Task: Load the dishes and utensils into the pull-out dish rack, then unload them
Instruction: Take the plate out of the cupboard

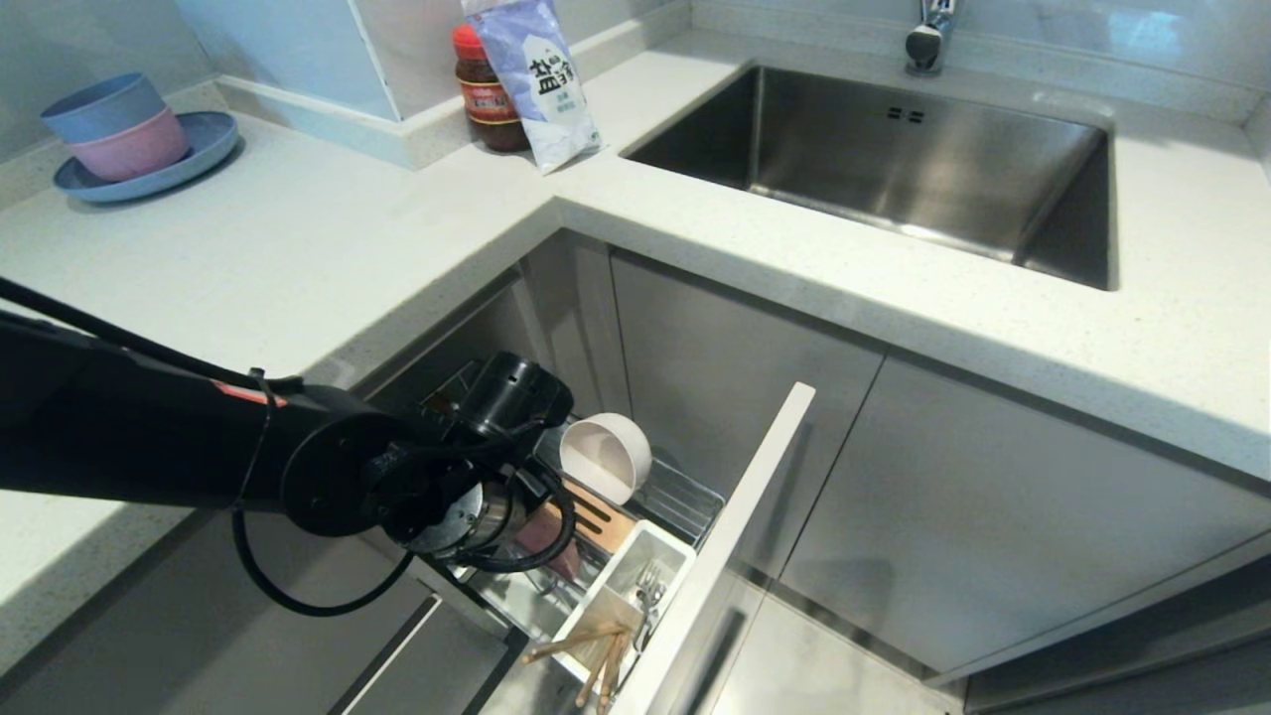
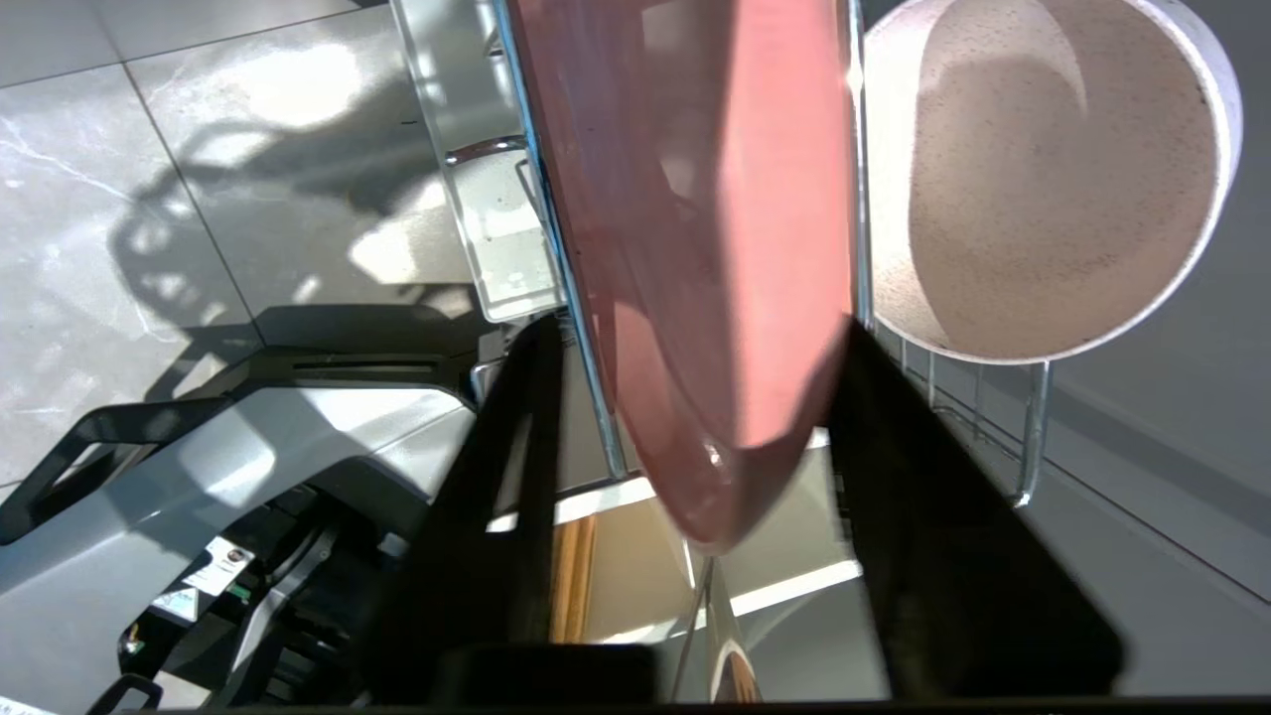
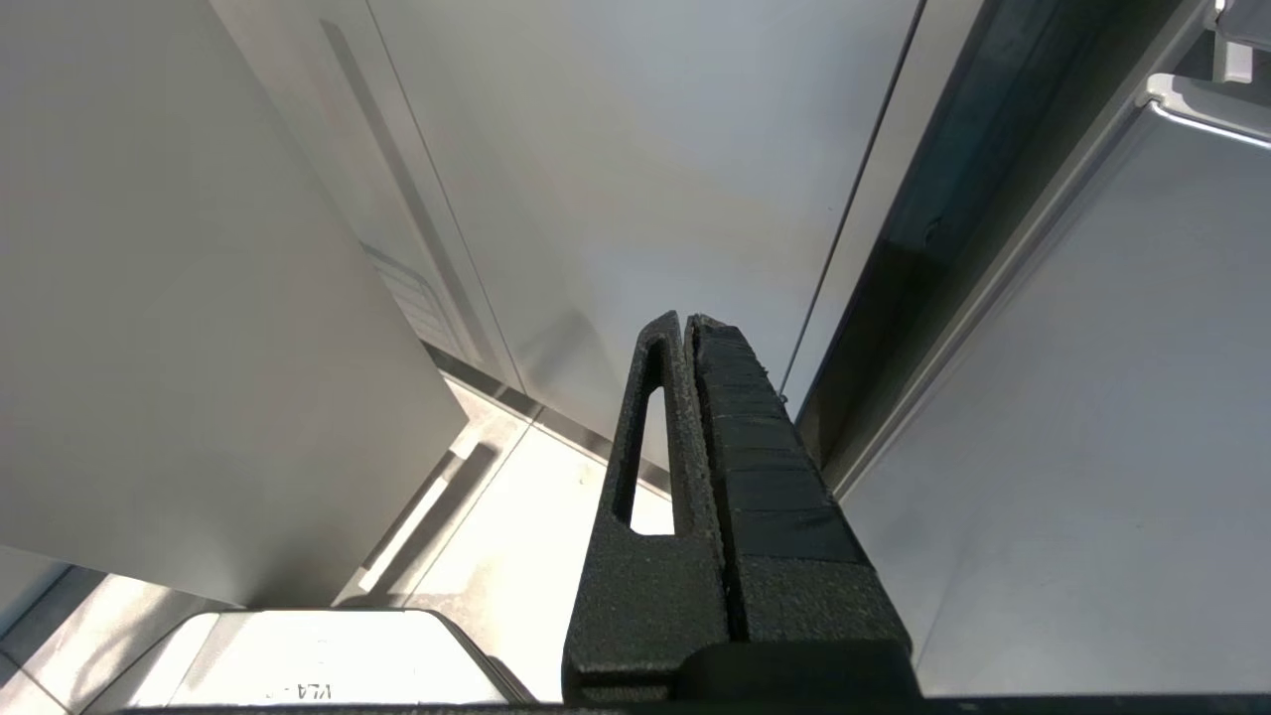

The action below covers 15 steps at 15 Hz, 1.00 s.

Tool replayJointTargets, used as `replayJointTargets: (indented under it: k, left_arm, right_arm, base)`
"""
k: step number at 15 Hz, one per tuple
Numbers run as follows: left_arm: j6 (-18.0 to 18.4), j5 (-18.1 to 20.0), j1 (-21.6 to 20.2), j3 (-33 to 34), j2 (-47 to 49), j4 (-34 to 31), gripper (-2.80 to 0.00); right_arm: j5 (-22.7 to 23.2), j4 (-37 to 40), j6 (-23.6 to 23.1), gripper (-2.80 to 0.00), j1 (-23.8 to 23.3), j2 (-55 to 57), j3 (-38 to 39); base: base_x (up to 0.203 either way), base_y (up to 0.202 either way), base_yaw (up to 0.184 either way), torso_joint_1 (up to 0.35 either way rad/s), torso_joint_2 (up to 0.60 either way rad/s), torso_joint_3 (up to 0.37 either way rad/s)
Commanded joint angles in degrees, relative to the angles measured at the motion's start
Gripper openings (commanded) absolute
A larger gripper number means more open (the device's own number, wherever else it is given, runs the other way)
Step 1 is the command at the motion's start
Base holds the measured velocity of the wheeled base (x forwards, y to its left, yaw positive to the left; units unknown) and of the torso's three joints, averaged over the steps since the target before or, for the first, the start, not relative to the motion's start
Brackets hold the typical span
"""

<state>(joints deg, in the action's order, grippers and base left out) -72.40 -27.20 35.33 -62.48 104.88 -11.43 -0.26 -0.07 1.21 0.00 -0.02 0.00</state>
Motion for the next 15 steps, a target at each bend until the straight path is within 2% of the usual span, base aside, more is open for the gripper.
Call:
replayJointTargets:
  k: [1,6,11,15]
  left_arm:
    - [-0.5,-0.1,0.1,0.0,-0.3,0.1,-2.8]
    - [-0.6,-0.8,0.5,0.1,-2.4,2.9,-2.8]
    - [-0.9,-6.6,2.9,0.6,-5.6,5.2,-2.8]
    - [-1.8,-5.7,5.5,0.7,-11.1,5.1,-2.8]
  right_arm:
    - [0.0,0.0,0.0,-2.8,0.0,-0.2,0.1]
    - [0.0,0.0,0.0,-2.8,0.0,-0.2,0.1]
    - [0.0,0.0,0.0,-2.8,0.0,-0.2,0.1]
    - [0.0,0.0,0.0,-2.8,0.0,-0.2,0.1]
  base:
    - [0.0,0.0,0.0,0.0,0.0,0.0]
    - [0.0,0.0,0.0,0.0,0.0,0.0]
    - [0.0,0.0,0.0,0.0,0.0,0.0]
    - [0.0,0.0,0.0,0.0,0.0,0.0]
